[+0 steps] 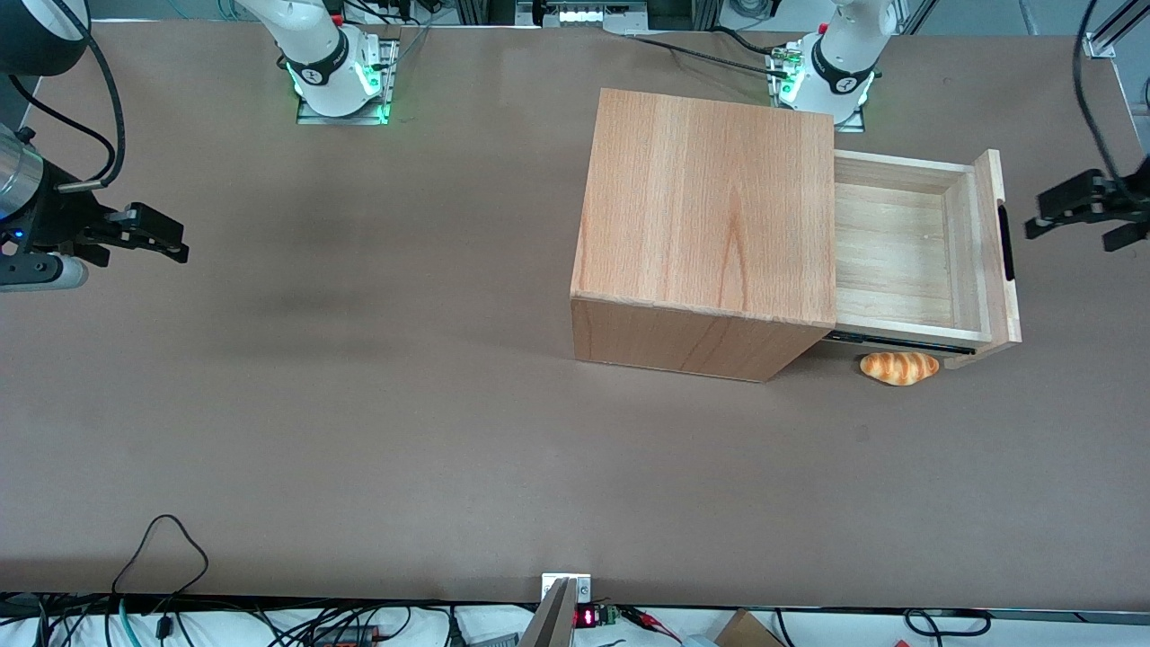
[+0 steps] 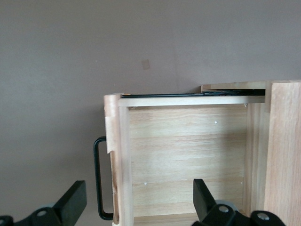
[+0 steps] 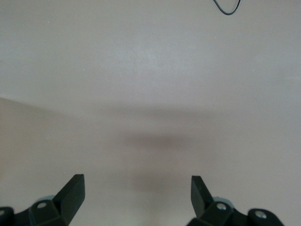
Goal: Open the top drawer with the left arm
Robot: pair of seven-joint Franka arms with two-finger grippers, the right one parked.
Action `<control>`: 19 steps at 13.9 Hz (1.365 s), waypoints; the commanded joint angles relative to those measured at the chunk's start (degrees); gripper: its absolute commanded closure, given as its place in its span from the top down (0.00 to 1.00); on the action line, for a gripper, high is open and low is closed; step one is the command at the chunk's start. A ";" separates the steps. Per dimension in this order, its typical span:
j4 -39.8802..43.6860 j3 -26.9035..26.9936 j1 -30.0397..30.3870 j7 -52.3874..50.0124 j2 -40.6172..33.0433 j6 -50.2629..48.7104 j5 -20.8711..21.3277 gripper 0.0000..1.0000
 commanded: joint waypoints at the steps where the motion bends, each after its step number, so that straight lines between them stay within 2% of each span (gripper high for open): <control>1: 2.76 6.29 -8.31 -0.94 -0.11 -1.64 2.42 1.00; 2: 3.63 10.25 -12.43 -1.03 -0.11 -2.25 2.33 1.00; 4: 5.31 15.01 -17.03 -0.60 -0.11 -3.66 1.81 1.00; 7: 5.40 16.61 -19.50 -1.21 -0.03 -3.84 2.24 1.00; 14: 8.39 17.67 -19.33 -1.29 -0.11 -7.71 1.80 1.00; 19: 8.39 18.72 -19.33 -5.69 -0.20 -10.52 1.63 1.00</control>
